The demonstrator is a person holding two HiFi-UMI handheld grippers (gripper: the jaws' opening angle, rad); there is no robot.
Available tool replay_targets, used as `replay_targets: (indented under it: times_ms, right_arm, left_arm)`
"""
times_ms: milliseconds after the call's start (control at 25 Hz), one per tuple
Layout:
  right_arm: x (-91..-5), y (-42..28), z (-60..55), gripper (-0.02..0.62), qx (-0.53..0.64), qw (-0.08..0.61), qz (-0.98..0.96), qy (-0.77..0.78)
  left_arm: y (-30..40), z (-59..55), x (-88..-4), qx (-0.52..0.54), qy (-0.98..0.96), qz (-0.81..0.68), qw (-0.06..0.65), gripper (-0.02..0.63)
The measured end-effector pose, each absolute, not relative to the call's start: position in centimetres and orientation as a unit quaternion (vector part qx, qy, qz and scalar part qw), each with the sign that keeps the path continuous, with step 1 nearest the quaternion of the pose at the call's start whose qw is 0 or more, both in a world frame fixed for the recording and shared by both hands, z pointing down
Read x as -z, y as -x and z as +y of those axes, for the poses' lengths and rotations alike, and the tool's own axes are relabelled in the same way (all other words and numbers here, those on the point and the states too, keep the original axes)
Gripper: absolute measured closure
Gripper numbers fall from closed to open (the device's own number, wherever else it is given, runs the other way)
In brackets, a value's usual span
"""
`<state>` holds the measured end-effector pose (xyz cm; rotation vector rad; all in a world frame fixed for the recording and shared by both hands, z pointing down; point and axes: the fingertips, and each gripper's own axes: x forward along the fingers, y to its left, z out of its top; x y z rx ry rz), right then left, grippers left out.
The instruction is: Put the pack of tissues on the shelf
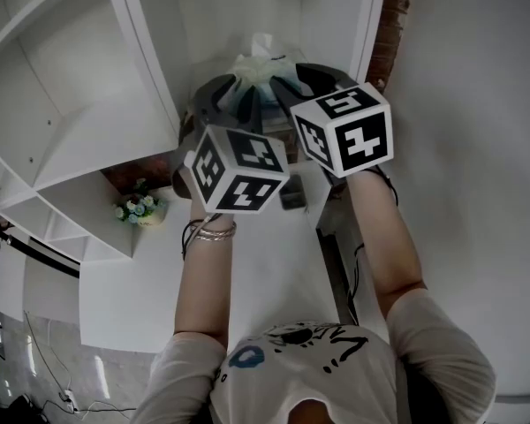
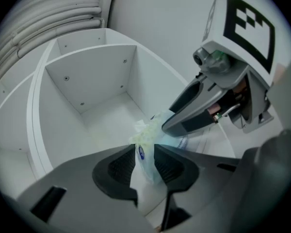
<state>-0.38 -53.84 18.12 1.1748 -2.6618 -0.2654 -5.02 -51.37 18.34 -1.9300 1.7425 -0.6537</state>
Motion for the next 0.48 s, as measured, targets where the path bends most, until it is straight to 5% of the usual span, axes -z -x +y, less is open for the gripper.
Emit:
replay_targets:
  times_ms: [480]
  right_arm:
    - [-17.3, -0.4, -52.5, 0.459, 0.106, 0.087, -0.908, -0.396]
  left_arm:
    - [6.2, -49.2, -17.3, 0.195, 0.703, 0.644, 0.229, 0.469]
